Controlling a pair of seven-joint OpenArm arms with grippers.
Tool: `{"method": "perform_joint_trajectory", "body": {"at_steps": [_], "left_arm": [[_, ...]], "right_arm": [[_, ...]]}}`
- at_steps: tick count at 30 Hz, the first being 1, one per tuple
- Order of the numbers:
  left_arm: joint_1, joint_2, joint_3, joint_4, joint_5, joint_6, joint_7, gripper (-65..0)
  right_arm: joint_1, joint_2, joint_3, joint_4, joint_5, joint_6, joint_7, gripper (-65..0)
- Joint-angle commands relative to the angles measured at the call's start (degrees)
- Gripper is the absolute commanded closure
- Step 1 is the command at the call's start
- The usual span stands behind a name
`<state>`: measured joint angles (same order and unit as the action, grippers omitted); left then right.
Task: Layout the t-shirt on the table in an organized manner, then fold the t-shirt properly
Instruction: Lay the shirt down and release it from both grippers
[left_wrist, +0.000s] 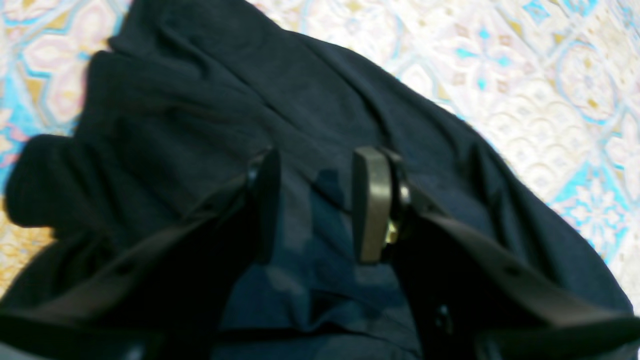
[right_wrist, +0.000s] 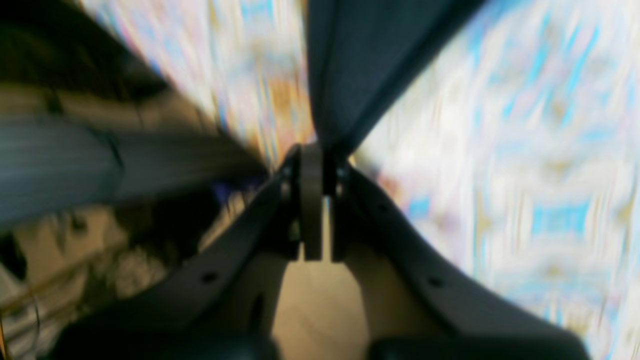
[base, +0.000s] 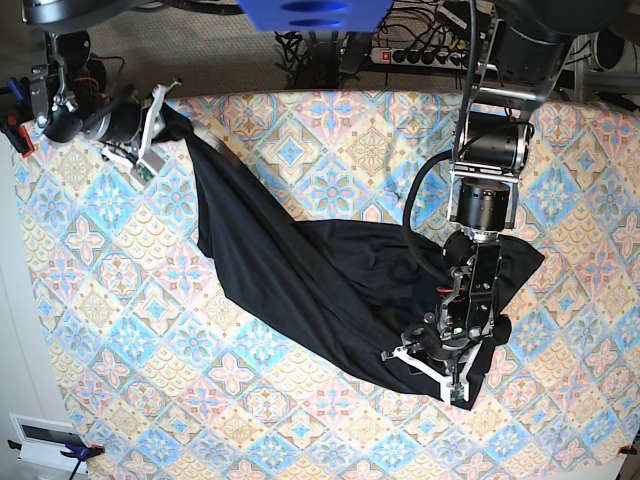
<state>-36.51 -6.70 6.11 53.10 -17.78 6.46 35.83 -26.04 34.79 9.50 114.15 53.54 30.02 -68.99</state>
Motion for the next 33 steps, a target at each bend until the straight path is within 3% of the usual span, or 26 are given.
{"method": "perform_joint_trajectory", "body": {"at_steps": [1, 6, 9, 16, 20, 23, 25, 28, 31, 33], "left_arm": [[-2.1, 0.5, -0.1, 0.7, 0.0, 0.0, -1.3, -23.5], [-2.1, 2.0, -0.1, 0.7, 0.1, 0.0, -1.3, -23.8], [-1.9, 2.0, -0.1, 0.7, 0.1, 0.0, -1.3, -23.8], [-1.1, 1.9, 0.0, -6.2, 0.1, 0.0, -2.9, -23.9], [-1.7, 2.0, 0.0, -14.6, 0.1, 0.0, -7.7, -23.7], [-1.6, 2.0, 2.1, -15.6, 0.1, 0.0, -7.9, -22.5], [-1.5, 1.9, 5.4, -15.3, -0.5, 0.0, -7.9, -15.5], [-0.8, -0.3, 6.7, -10.2, -0.6, -0.1, -7.0, 0.0], [3.3, -3.3, 6.5, 0.4, -2.1, -0.1, -0.7, -0.5], [7.5, -7.1, 6.5, 10.7, -5.7, 0.0, 2.8, 0.0]], "right_arm": [[0.3, 1.0, -0.2, 0.6, -1.4, 0.4, -0.4, 0.0], [1.6, 1.0, -5.2, 0.6, -16.0, 0.4, -1.6, 0.0], [1.5, 1.0, -6.3, 0.7, -21.5, 0.4, -1.5, -2.2], [5.3, 0.8, -6.2, 0.8, -22.2, 0.4, -0.9, -16.9], [7.0, 0.7, -6.2, 0.8, -22.2, 0.4, 1.3, -17.3], [8.4, 0.7, -6.2, 0.8, -22.2, 0.4, 3.0, -17.2], [10.2, 0.7, -6.2, 0.8, -22.2, 0.4, 4.0, -17.2], [13.3, 0.7, -6.2, 0.7, -22.2, 0.4, 5.4, -17.2], [17.5, 0.7, -6.2, 0.6, -22.2, 0.4, 6.4, -17.2], [20.4, 0.6, -6.6, 0.4, -22.1, 0.4, 7.4, -17.2]]}}
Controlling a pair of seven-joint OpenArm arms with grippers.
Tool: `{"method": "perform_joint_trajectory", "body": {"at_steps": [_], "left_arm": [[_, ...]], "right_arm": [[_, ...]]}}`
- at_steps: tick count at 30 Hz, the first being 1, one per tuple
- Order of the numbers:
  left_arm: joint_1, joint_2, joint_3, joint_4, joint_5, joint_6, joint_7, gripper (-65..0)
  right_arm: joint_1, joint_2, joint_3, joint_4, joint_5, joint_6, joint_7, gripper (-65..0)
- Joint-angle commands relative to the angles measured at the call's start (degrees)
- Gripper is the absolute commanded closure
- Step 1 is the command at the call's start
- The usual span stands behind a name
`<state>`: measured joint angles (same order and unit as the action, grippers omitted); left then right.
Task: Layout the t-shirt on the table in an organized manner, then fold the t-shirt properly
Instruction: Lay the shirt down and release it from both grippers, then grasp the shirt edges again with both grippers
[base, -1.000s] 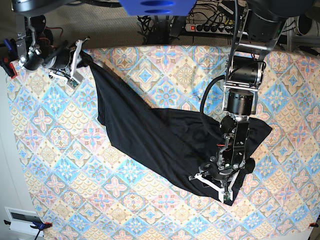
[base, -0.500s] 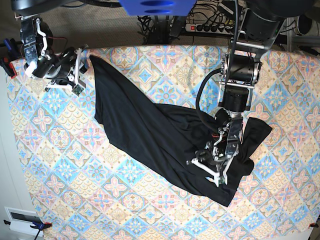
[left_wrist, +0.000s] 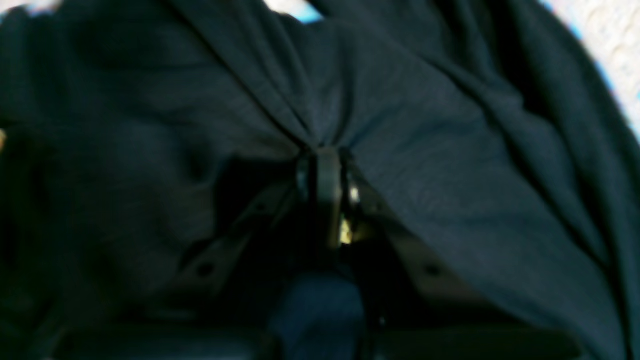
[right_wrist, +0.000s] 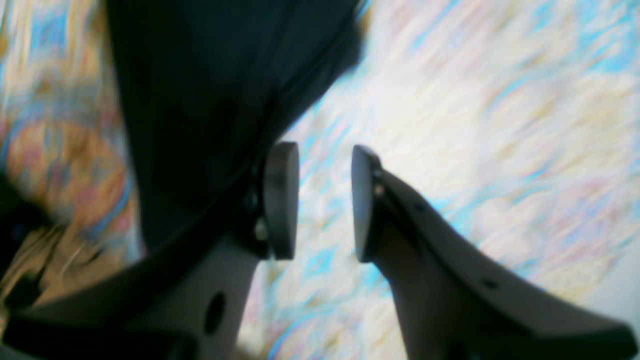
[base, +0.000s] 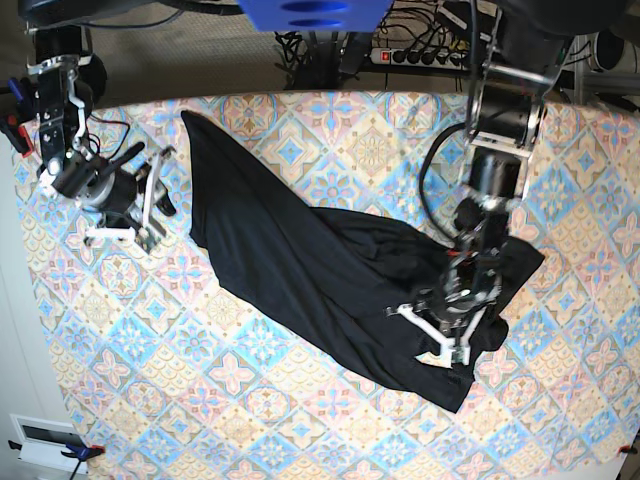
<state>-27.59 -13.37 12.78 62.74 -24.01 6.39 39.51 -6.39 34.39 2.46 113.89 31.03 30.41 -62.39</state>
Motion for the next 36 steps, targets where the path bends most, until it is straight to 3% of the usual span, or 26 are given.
{"method": "perform_joint_trajectory", "body": {"at_steps": [1, 6, 11, 17, 26, 32, 36], "left_arm": [[0.6, -2.2, -0.2, 5.7, -1.6, 0.1, 0.4, 0.0], [12.4, -9.3, -9.5, 22.2, -9.0, 0.2, 5.1, 0.0], [27.0, -13.8, -19.7, 34.1, -11.2, 0.1, 7.1, 0.0], [39.4, -16.0, -25.5, 33.9, -11.2, 0.1, 6.9, 0.0], [39.4, -16.0, -25.8, 24.1, -11.6, 0.1, 7.2, -0.8], [39.6, -16.0, -26.1, 24.2, -11.9, 0.1, 7.3, -10.1], [39.9, -17.0, -26.2, 24.2, -17.0, 0.1, 7.3, -15.7]], "right_arm": [[1.8, 0.9, 0.4, 0.3, 0.4, 0.0, 1.3, -17.2], [7.2, -2.9, 0.3, -4.9, 0.5, 0.0, 2.6, -17.2], [13.7, -6.0, -3.1, -10.7, 0.5, 0.0, 3.4, -17.3], [21.6, -11.2, -8.6, -18.1, 0.5, 0.0, 3.8, -17.5], [27.9, -20.1, -16.6, -25.9, 0.4, 0.0, 3.8, -17.3], [31.6, -26.3, -21.9, -31.0, 0.1, 0.0, 4.8, -17.3], [32.5, -27.1, -25.1, -34.2, 0.1, 0.0, 7.6, -17.5]]}}
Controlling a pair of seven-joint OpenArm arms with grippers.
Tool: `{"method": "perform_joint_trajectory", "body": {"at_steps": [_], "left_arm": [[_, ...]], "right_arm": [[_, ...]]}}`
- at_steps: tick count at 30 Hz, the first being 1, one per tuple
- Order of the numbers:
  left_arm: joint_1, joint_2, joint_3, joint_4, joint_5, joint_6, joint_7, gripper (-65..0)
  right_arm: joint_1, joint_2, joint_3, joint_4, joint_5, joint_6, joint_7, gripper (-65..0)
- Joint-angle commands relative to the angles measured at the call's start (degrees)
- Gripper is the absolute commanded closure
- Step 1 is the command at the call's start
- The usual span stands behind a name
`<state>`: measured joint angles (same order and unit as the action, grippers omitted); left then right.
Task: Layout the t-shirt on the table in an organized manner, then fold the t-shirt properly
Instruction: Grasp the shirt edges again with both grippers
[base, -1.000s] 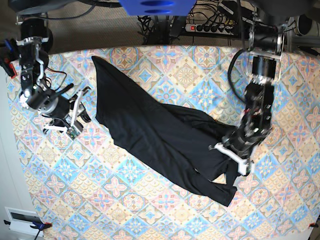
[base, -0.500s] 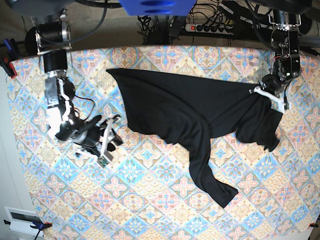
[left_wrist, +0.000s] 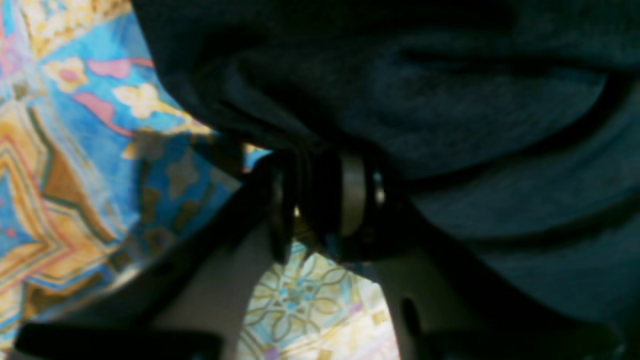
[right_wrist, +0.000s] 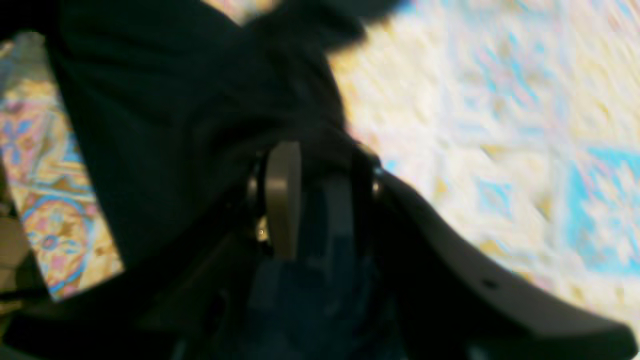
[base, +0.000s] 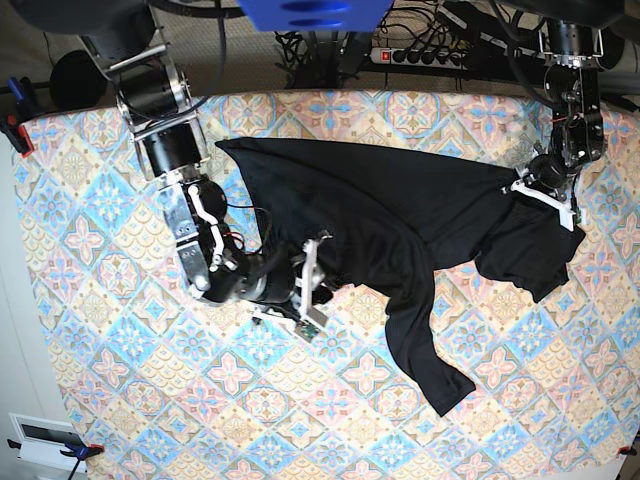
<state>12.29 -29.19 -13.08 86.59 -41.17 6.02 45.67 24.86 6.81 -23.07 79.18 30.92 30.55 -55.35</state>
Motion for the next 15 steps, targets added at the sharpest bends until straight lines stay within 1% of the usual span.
{"method": "perform_joint_trajectory", "body": {"at_steps": [1, 3, 5, 7, 10, 11, 15], "left_arm": [[0.0, -2.2, -0.3, 0.4, -1.8, 0.4, 1.1, -16.7], [0.0, -3.3, -0.4, 0.4, -5.6, 0.4, 1.1, -17.7], [0.0, -4.6, -0.5, 0.4, -10.0, 0.4, 1.1, -17.6], [-0.2, -6.0, -0.5, 0.4, -14.3, 0.4, 1.1, -17.7], [-0.5, -7.2, -0.5, 0.4, -19.6, 0.4, 1.1, -17.7], [-0.5, -7.3, -0.8, 0.4, -20.8, 0.4, 1.1, -17.8], [-0.6, -7.5, -3.4, 2.7, -23.9, 0.4, 1.1, -18.0]], "right_arm": [[1.4, 0.5, -0.4, -0.6, 0.2, -0.1, 0.9, -17.5], [2.8, 0.5, -1.6, -2.9, 0.2, -0.1, 0.9, -18.1], [4.0, 0.4, -2.3, -5.3, 0.2, -0.1, 1.0, -20.9], [4.5, 0.4, -2.6, -7.1, 0.2, -0.1, 1.2, -25.7], [4.5, 0.4, -2.9, -8.8, 0.2, -0.1, 3.2, -33.4], [4.5, 0.4, -2.9, -9.1, 0.2, -0.1, 3.4, -34.6], [4.5, 0.4, -3.0, -9.9, 0.2, -0.1, 3.7, -34.9]]}}
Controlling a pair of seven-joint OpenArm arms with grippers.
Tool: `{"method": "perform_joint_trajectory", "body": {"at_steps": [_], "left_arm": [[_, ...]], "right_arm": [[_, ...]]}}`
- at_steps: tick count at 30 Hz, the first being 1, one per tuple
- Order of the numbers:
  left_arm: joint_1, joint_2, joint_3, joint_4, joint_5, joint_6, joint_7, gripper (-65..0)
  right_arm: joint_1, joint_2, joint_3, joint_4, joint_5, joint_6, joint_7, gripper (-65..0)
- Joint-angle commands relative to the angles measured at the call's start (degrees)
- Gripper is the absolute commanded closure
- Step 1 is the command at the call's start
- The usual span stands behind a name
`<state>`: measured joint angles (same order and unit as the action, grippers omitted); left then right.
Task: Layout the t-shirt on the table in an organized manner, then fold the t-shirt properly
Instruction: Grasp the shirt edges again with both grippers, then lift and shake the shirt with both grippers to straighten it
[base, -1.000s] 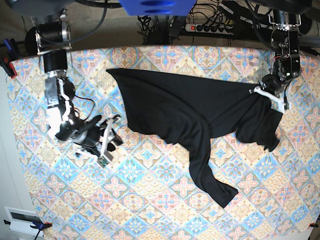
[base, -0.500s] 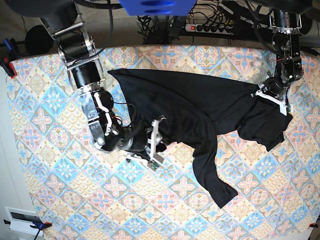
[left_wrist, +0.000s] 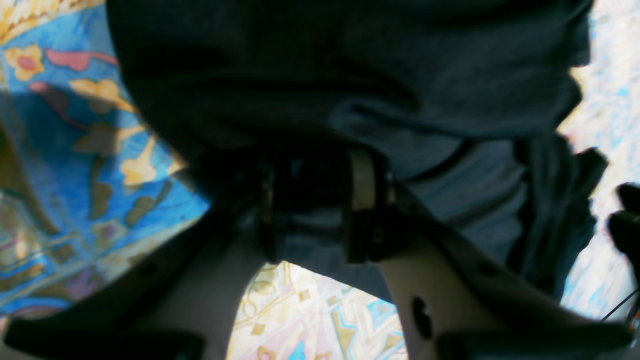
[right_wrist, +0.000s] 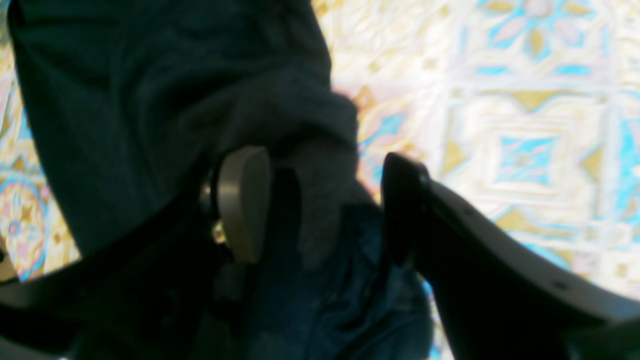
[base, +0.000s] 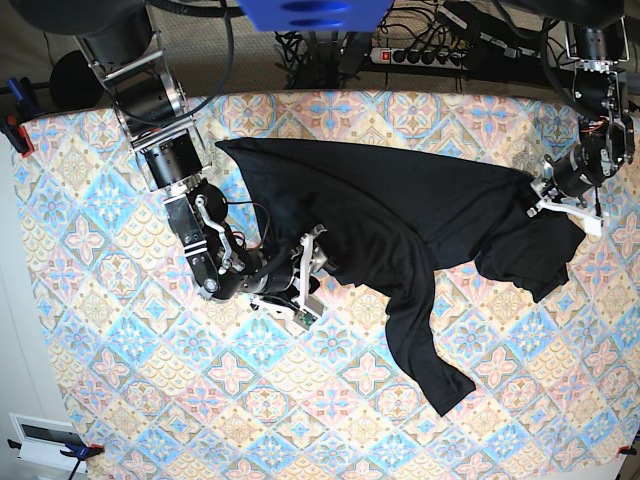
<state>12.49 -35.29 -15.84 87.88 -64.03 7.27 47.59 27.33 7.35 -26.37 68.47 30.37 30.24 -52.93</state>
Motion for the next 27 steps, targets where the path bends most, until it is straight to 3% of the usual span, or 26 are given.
{"method": "perform_joint_trajectory", "body": {"at_steps": [1, 9, 15, 19, 23, 27], "left_arm": [[-0.8, -1.4, -0.9, 3.5, -1.3, -0.8, -0.8, -18.1], [-3.1, -1.2, -4.0, 9.8, -1.4, -0.8, -0.8, -18.1], [-6.4, -1.2, -4.3, 9.6, -0.9, -0.8, -0.8, -18.1], [-7.9, -1.2, -4.0, 9.5, 1.5, -0.8, -0.8, -18.1], [-8.1, 0.4, -4.3, 8.5, 5.0, -0.8, -0.8, -18.1], [-10.8, 1.0, -4.0, 2.5, 6.1, -0.8, -0.8, -18.0]], "right_arm": [[2.1, -0.1, 0.3, 0.3, 0.8, 0.2, 1.3, -34.9], [2.1, -0.1, 0.1, -4.6, 0.8, 0.2, 4.3, -34.9], [2.0, -0.1, -4.6, -7.9, 0.8, 0.2, 7.3, -34.3], [1.7, -0.1, -5.0, -6.7, 0.8, 0.2, 7.1, -23.0], [0.8, -0.1, -4.8, 0.6, 1.0, 0.2, 7.3, -1.5], [-3.7, 1.7, -4.7, 13.2, 1.1, 0.2, 6.7, -0.9]]}}
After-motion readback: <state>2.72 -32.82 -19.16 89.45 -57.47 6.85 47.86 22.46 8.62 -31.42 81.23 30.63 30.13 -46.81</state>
